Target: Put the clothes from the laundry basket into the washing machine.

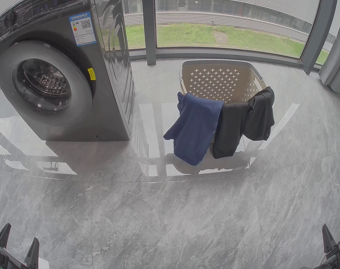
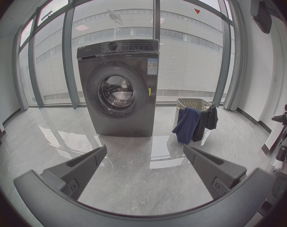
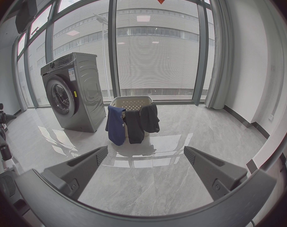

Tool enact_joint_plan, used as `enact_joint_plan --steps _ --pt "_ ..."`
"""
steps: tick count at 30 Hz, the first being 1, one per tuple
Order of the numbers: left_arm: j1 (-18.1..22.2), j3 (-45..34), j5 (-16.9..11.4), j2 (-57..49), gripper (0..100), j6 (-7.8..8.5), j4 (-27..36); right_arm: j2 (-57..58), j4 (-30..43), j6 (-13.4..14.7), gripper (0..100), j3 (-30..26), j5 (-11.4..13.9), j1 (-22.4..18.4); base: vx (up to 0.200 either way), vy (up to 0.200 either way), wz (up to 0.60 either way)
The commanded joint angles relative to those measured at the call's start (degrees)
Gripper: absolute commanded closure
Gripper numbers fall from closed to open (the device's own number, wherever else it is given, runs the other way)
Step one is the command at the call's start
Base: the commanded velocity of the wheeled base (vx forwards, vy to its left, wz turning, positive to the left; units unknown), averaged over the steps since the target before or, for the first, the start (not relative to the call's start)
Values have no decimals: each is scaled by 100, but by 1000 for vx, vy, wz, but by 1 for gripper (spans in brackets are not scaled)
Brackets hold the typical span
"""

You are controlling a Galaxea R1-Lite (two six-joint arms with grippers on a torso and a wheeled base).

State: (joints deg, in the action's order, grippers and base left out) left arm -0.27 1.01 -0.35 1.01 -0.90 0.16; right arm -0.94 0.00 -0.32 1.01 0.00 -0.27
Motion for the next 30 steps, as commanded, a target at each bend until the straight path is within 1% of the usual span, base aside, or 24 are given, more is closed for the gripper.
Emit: enact_joint_plan --steps 1,8,29,30 --pt "0 -92 0 -48 0 -15 2 68 0 -3 0 -92 0 0 0 0 0" --pt "0 -92 0 -48 0 -15 2 68 0 -3 0 -92 -9 0 0 0 0" --pt "0 -92 0 -48 0 -6 2 68 0 -3 0 -92 0 0 0 -200 0" --pt "0 -92 0 -48 0 -6 2 68 0 -3 0 -92 0 0 0 0 0"
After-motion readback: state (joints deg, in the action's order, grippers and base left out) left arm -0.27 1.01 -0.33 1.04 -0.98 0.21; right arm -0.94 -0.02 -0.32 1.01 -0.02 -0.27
